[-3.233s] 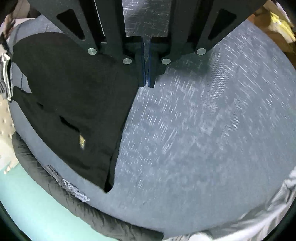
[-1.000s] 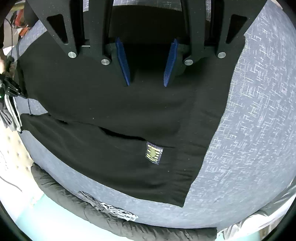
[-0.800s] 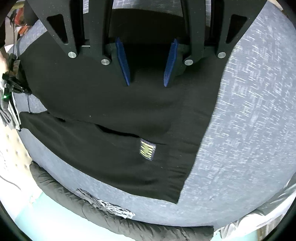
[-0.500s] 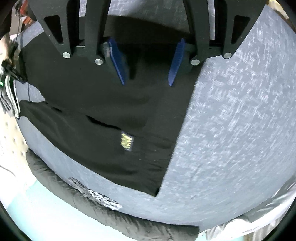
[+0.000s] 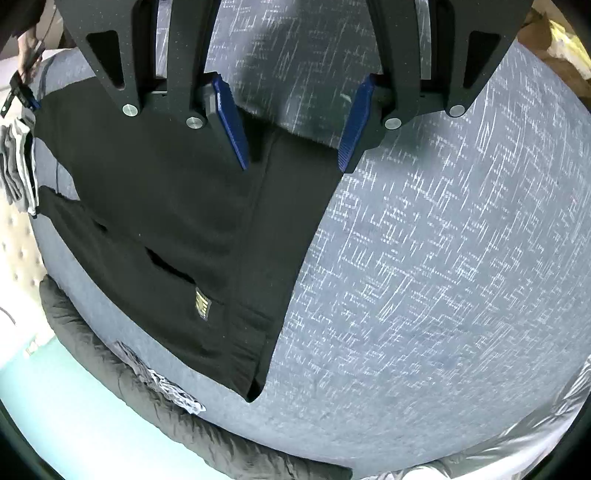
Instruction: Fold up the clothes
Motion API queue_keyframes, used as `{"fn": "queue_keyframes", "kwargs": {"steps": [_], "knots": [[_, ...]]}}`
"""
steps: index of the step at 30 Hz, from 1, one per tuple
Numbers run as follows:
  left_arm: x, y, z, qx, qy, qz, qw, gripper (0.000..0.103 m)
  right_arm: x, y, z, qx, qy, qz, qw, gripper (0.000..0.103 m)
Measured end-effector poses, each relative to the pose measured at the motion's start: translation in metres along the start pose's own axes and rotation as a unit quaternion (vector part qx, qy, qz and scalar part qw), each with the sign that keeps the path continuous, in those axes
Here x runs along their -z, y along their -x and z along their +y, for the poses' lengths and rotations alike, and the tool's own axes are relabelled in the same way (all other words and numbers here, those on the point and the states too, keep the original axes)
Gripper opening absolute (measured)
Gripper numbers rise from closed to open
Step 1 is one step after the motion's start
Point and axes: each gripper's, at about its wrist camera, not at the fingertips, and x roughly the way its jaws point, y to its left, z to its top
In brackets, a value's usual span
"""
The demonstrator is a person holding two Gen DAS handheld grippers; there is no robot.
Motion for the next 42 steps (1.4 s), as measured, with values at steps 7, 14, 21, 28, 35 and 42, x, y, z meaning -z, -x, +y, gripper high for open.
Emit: {"fn": "queue_keyframes", "kwargs": {"steps": [7,14,21,28,35,42], "knots": [[0.013,0.009,0.009,0.002,0.015,0.001,0.9999,0.055,0.008,0.007,-0.026,0.009,-0.048,0.007,0.999,0.054],[0.021,0.005,0.012,0.021,0.035,0.005,0.9991,0.058,0.016,0.002,-0.023,-0.034,-0.081,0.016,0.996,0.054],[0.015,-0.014,0.021,0.059,0.085,0.005,0.9946,0.058,0.016,0.000,-0.011,-0.034,-0.072,0.018,0.997,0.054],[0.007,-0.026,0.019,0.079,0.103,-0.006,0.9916,0.043,0.012,-0.001,-0.011,-0.030,-0.081,0.009,0.996,0.054],[-0.001,-0.017,0.006,0.077,0.082,-0.016,0.9935,0.015,0.007,0.000,-0.002,-0.017,-0.057,0.009,0.998,0.011],[-0.035,0.019,-0.016,0.087,0.057,-0.040,0.9938,0.009,-0.019,0.021,0.005,-0.039,-0.057,-0.014,0.998,0.004]]}}
